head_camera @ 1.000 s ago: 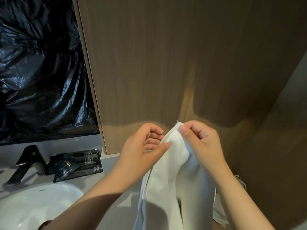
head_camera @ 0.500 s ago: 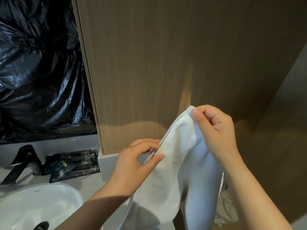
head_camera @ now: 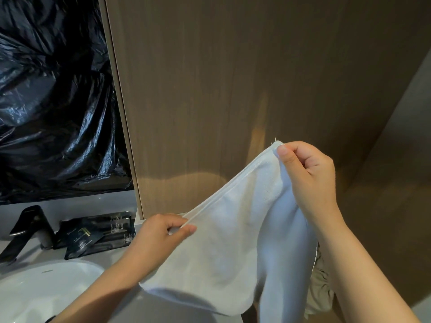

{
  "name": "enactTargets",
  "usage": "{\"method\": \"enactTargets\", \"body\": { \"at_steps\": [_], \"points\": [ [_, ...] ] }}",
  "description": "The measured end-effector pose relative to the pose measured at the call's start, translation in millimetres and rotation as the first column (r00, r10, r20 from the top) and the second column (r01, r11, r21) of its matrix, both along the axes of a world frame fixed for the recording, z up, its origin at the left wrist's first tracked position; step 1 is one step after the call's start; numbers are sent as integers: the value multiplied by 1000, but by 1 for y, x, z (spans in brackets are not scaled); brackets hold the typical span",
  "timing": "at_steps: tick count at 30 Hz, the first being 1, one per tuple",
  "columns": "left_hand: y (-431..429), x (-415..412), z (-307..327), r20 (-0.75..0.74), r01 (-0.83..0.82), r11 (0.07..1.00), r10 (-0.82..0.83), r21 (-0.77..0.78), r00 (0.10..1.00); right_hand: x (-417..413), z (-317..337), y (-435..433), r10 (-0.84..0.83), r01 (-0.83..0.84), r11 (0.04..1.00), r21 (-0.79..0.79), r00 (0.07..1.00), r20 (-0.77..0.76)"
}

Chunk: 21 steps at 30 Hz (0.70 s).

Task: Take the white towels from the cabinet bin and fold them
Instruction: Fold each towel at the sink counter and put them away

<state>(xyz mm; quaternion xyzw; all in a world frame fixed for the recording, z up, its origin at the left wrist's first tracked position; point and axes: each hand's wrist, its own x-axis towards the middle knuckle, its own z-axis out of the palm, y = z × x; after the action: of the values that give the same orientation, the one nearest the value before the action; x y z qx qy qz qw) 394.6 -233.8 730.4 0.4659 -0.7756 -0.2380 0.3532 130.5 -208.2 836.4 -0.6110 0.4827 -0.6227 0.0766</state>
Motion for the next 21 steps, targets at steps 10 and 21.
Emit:
{"method": "enactTargets", "body": {
  "at_steps": [10, 21],
  "points": [
    [-35, 43, -25, 146, -118, 989, 104, 92, 984, -15, 4, -6, -64, 64, 997, -47, 998, 8],
    [-66, 50, 7, 64, -277, 960, 274, 30, 959, -43, 10, -19, -198, 199, 976, -93, 980, 19]
  ]
}}
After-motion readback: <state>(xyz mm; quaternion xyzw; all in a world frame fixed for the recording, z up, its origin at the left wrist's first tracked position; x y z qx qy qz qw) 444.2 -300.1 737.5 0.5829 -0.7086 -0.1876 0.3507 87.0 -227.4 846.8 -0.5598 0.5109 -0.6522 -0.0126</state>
